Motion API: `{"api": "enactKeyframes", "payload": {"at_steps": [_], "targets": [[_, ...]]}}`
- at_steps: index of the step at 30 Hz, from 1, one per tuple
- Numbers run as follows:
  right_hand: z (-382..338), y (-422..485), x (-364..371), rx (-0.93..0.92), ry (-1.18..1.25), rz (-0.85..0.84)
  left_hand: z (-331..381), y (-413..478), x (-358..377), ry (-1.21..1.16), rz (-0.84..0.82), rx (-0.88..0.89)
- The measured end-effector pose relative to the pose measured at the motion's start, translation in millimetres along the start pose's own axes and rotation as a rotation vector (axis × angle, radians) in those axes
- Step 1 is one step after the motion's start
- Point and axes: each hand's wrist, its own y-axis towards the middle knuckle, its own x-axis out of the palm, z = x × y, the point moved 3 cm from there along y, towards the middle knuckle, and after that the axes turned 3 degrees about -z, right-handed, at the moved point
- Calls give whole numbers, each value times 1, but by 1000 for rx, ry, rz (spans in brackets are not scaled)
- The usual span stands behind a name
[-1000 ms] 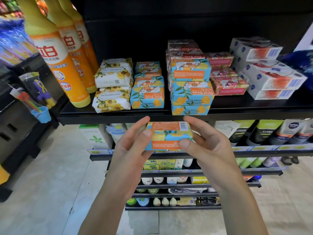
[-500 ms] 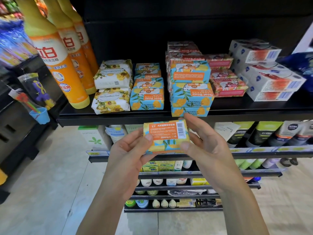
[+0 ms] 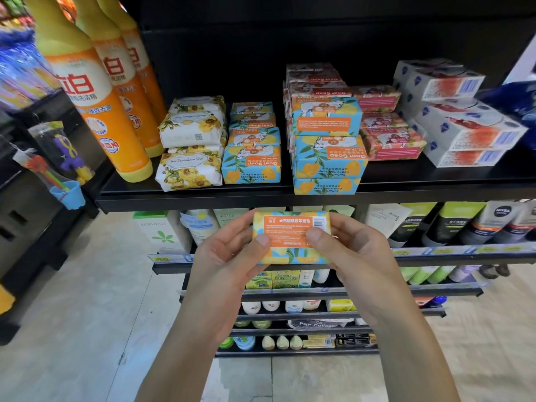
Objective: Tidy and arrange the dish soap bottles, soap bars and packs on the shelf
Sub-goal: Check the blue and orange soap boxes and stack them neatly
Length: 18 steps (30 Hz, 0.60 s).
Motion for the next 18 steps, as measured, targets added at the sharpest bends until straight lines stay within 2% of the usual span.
{"api": "enactKeyframes", "payload": {"at_steps": [5,13,18], "targets": [[3,0,-2,-51,49,-6,2,-1,2,8,-39,20],[-2,-1,-9,-240,-10,-52,2,-2,5,30,-101,-21],[1,-1,-8,-258,-31,-76,3,0,8,-3,-95,-49]]}}
